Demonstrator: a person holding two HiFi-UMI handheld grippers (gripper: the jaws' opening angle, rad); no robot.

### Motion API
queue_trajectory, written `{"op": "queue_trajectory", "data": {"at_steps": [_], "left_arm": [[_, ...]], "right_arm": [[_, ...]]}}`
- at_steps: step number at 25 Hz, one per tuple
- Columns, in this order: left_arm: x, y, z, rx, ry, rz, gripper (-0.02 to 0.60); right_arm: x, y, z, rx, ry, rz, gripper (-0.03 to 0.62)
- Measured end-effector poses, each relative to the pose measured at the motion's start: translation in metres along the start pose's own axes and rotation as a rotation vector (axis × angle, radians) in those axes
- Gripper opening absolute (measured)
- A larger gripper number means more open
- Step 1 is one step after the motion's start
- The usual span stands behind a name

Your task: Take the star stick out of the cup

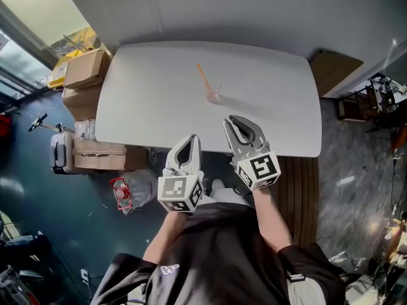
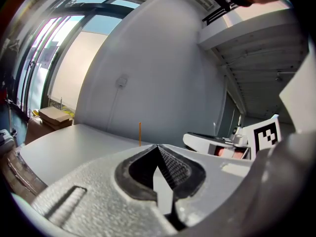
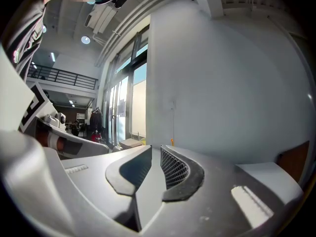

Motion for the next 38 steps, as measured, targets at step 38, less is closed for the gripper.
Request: {"op": "queue_trajectory", "data": {"at_steps": [38], "left_arm": [[-0.008, 0.015, -0.043, -0.010, -0.092, -0.065, 0.002]], "right_arm": [[-0.168, 0.071, 0.012, 0.192, -0.095, -0.157, 0.117]]}}
Point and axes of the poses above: the fingertips, and each gripper's own axes: x backward along the fingers, z to its right, y out of its underside, the point moved 3 cm from there along x, backward along the fingers, and after that the axes turned 15 degrees about y, right-handed, at the moved point
